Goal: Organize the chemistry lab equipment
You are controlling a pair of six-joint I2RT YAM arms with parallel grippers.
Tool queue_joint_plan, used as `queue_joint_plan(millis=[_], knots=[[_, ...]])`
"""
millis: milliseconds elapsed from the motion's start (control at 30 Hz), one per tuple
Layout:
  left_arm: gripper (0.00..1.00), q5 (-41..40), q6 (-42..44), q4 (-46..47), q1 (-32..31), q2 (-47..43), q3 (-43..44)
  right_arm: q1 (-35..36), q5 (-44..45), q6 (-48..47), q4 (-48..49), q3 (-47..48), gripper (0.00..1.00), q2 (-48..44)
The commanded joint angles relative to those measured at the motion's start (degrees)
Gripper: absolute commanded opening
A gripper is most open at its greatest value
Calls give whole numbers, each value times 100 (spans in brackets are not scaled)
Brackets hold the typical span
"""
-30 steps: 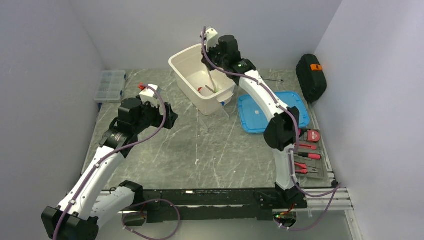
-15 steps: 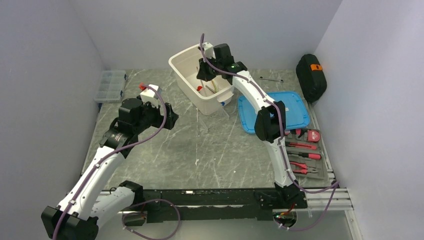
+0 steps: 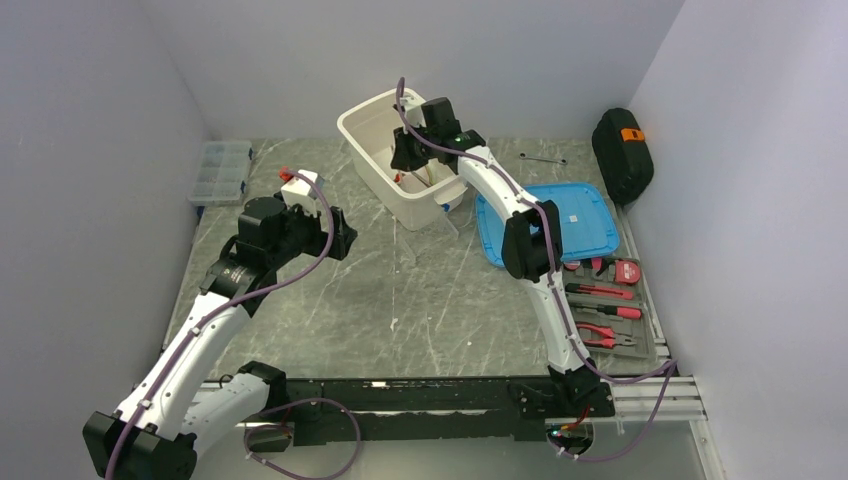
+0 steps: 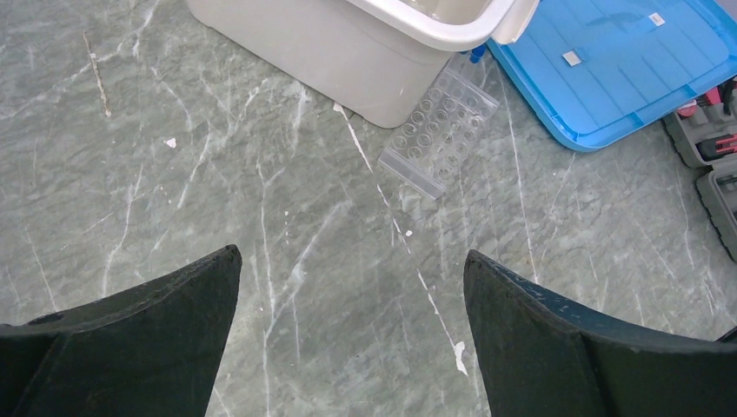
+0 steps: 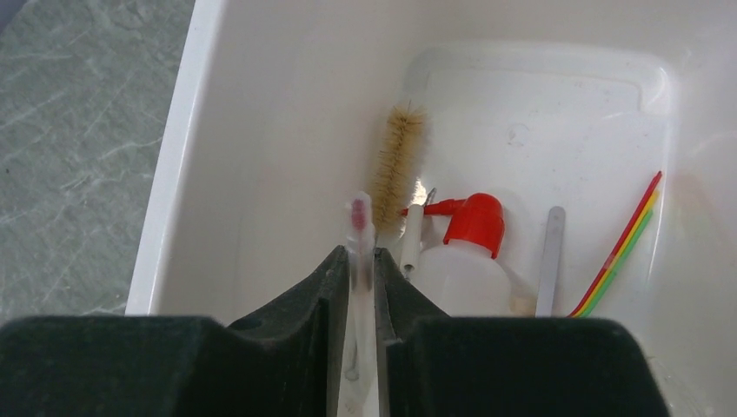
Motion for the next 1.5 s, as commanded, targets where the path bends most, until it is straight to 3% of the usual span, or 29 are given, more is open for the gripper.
queue_joint_plan(millis=[0,167,533,867,1200,1467], knots=[[99,19,83,156,-18,-48,25,-2,111,68,256,9,24,-183],[99,37,93,142,-18,-8,32,-3,196,29,320,-30,38,-289],[99,24,106,115,-18,-17,45,-2,348,137,600,-259,52,-712],[99,-16,154,89,-18,-53,54,-20,297,411,1037,-1025,63,-2091],[99,-13,154,72,-18,-27,80,-28,1642,387,1306,-4199,70,-4932],[99,-12,133,75,-18,8,80,-29,3350,386,355,-6147,69,-6503]])
